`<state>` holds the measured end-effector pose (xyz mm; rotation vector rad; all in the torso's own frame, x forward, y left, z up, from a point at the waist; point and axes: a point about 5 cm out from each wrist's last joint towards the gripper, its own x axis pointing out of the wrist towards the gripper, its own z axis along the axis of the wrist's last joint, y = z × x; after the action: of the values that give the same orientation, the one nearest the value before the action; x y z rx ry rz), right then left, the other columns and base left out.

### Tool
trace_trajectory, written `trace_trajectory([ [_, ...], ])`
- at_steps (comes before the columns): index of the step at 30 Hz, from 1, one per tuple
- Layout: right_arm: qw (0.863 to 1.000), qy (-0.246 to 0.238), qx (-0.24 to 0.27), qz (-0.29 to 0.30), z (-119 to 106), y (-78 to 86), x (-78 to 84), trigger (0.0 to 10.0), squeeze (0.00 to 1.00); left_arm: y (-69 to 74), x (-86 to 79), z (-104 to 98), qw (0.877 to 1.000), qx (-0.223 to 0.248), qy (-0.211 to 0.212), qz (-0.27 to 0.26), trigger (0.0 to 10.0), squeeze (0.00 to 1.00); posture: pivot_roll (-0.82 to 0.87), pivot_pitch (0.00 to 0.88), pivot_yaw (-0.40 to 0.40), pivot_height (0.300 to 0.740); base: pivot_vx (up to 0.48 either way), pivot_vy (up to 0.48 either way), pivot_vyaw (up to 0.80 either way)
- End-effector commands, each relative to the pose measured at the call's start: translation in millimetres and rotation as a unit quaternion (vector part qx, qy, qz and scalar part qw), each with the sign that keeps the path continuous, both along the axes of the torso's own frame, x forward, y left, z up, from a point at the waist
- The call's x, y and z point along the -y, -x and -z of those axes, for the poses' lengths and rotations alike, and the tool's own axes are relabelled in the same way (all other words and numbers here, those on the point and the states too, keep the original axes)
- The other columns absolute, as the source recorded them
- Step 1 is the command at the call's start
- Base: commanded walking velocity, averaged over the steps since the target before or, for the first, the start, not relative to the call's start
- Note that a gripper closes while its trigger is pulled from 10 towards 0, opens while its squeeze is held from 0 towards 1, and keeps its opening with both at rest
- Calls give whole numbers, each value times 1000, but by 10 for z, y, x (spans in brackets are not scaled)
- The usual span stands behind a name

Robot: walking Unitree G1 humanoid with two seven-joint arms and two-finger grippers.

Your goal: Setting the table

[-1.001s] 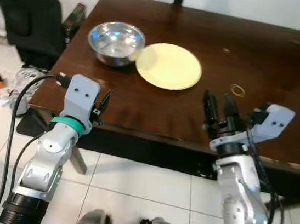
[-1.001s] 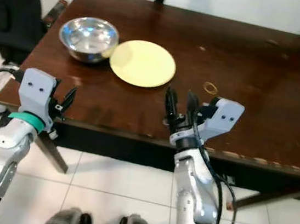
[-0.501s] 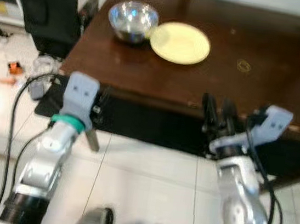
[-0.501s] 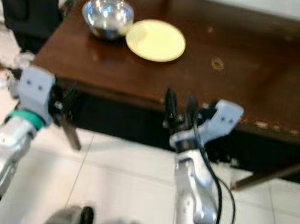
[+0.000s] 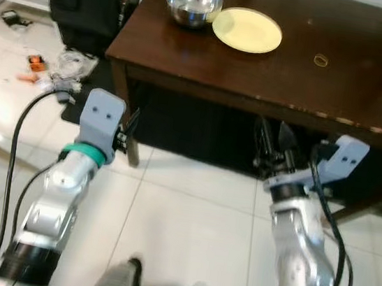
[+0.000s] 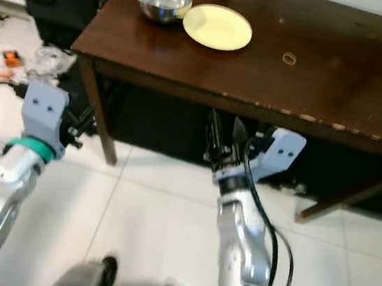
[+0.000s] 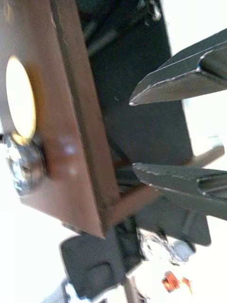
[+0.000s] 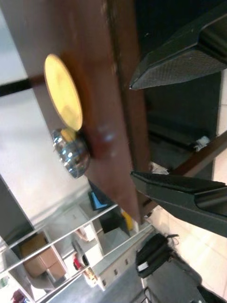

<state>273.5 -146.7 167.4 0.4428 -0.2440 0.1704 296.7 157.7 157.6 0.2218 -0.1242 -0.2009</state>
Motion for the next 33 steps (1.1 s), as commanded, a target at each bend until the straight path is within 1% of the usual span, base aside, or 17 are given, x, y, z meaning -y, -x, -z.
trace_trajectory([
  [1,1000,-6,-6,3,23,15,15,10000,0,11,12,36,1000,-6,-4,4,10000,0,19,38,20,740,-345,0,0],
  [13,1000,-23,-8,2,20,-3,16,10000,0,6,18,37,1000,-6,-4,5,10000,0,20,38,20,740,-345,0,0],
  [33,1000,-25,-10,-2,34,-14,16,10000,0,-5,23,45,1000,-5,-5,8,10000,0,16,25,24,740,-347,0,0],
])
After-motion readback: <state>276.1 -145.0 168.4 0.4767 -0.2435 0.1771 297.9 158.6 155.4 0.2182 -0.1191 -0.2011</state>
